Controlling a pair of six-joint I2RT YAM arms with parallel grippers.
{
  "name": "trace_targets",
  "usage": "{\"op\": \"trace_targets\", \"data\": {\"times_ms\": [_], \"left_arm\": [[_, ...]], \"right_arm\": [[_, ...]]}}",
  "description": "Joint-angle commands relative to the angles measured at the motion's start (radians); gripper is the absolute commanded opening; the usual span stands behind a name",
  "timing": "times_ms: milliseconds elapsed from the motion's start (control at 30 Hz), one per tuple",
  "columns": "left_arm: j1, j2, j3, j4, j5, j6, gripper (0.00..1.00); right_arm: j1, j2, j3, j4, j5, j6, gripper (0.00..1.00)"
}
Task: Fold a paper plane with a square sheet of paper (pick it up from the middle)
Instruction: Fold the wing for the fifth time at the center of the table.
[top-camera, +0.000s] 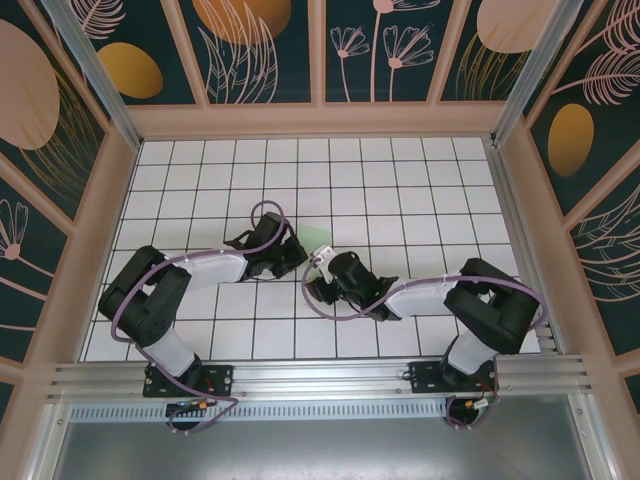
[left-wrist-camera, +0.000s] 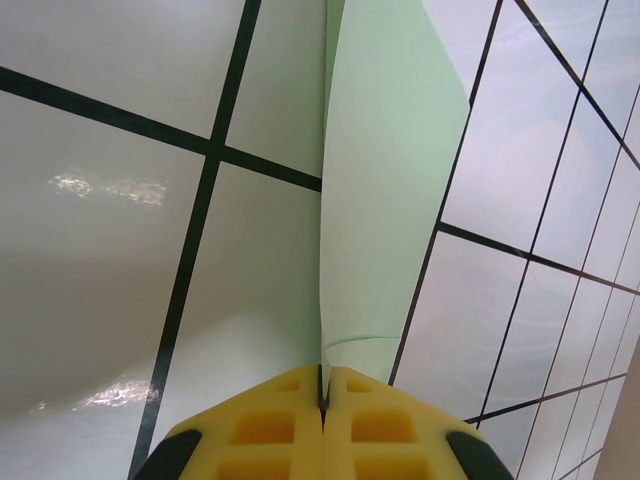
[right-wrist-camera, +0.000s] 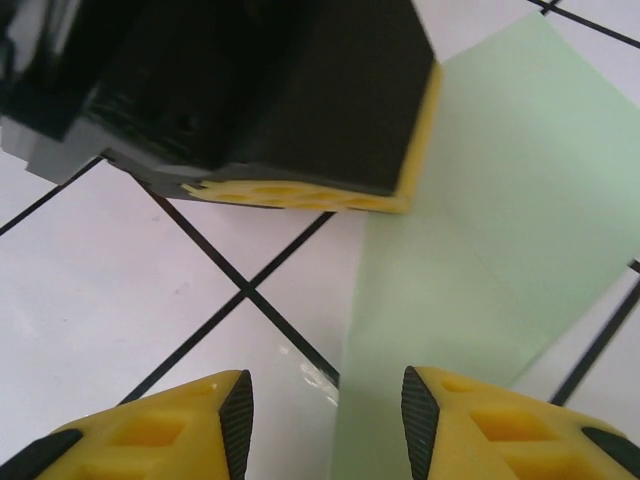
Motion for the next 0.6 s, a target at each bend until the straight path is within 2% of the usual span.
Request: {"op": "trace_targets", "data": {"times_ms": [0, 233, 400, 567], "left_arm": [[-0.005, -0.025, 0.029, -0.04, -0.014, -0.019, 0.06], [-0.004, -0.024, 0.035, -0.041, 0.004, -0.02, 0.07], [-0.005, -0.026, 0.034, -0.049, -0.009, -0.006, 0.16], [-0.004, -0.02, 0.047, -0.06, -0.029, 0.016, 0.25]], "right_arm": [[0.015, 0.048, 0.004, 0.083, 0.048, -0.045, 0.44], [0.016, 0.105, 0.022, 0.106, 0.131, -0.033, 0.42], [0.017, 0.093, -0.002, 0.134, 0.126, -0.049, 0.23], [0.017, 0.092, -0.023, 0.14, 0.118, -0.079, 0.15]]}}
